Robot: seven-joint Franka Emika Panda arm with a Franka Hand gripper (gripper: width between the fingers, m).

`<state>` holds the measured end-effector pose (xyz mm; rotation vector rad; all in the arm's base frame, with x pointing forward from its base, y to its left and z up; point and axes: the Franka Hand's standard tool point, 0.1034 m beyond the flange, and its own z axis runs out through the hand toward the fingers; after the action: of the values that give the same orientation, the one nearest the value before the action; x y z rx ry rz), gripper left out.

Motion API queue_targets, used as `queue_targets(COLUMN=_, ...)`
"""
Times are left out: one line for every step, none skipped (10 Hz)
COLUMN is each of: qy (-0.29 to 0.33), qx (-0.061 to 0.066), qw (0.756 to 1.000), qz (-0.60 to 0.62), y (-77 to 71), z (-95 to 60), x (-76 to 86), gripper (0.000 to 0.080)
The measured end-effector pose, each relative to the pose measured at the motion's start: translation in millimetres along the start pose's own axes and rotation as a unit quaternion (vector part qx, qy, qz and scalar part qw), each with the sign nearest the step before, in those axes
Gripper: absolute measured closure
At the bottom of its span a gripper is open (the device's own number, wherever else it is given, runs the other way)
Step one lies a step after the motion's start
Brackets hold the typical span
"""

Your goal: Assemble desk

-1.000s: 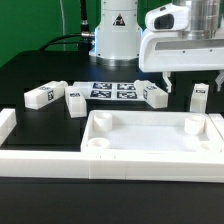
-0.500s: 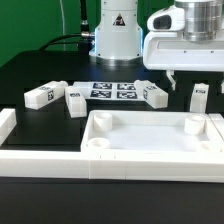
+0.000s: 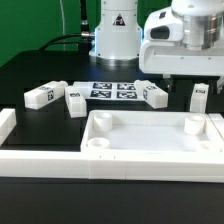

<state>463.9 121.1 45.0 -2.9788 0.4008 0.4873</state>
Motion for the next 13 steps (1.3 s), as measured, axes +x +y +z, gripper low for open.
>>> queue_targets(qy=-0.015, qx=-0.002, qw=1.000, qz=-0.001, y=-2.3, z=3.3, x=0.8, gripper=0.0151)
queue_targets(qy=-0.049, qx=-0.009, qw=0.999, qz=-0.008, y=-1.7, z=6.6, x=-3.0, gripper=0.0151)
queue_targets(qy=-0.084, qx=-0.013, qw=0.996, qz=-0.022, y=-3.7, z=8.2, x=-3.0, gripper=0.0151)
queue_targets(qy=-0.111, qx=-0.013, qw=0.993, qz=-0.039, y=-6.7, z=8.5, x=-0.3, gripper=0.0151)
queue_targets(qy=-0.132, qx=-0.014, qw=0.990, qz=-0.048, y=-8.1, z=6.6, x=1.3, gripper=0.0151)
queue_targets(qy=-0.164, qx=-0.018, qw=0.985, qz=-0.046, y=-5.7, z=4.7, x=0.7, gripper=0.0151)
queue_targets(qy=-0.182, qx=-0.020, qw=0.982, qz=-0.045, y=-5.0, z=7.9, x=1.4, gripper=0.0151)
queue_targets(qy=-0.221, qx=-0.026, qw=0.974, qz=-0.045, y=-2.6, z=9.5, x=-3.7, gripper=0.0151)
queue_targets(qy=-0.246, qx=-0.029, qw=0.968, qz=-0.046, y=-3.4, z=13.6, x=-3.2, gripper=0.0151)
queue_targets(qy=-0.256, qx=-0.031, qw=0.965, qz=-0.048, y=-5.9, z=20.4, x=-5.6, gripper=0.0151)
queue_targets(qy=-0.302, qx=-0.040, qw=0.951, qz=-0.049, y=-2.6, z=23.7, x=-17.5, gripper=0.0151)
queue_targets(qy=-0.333, qx=-0.044, qw=0.941, qz=-0.049, y=-2.2, z=29.6, x=-20.5, gripper=0.0151)
queue_targets(qy=-0.337, qx=-0.046, qw=0.939, qz=-0.048, y=-3.9, z=38.3, x=-21.3, gripper=0.0151)
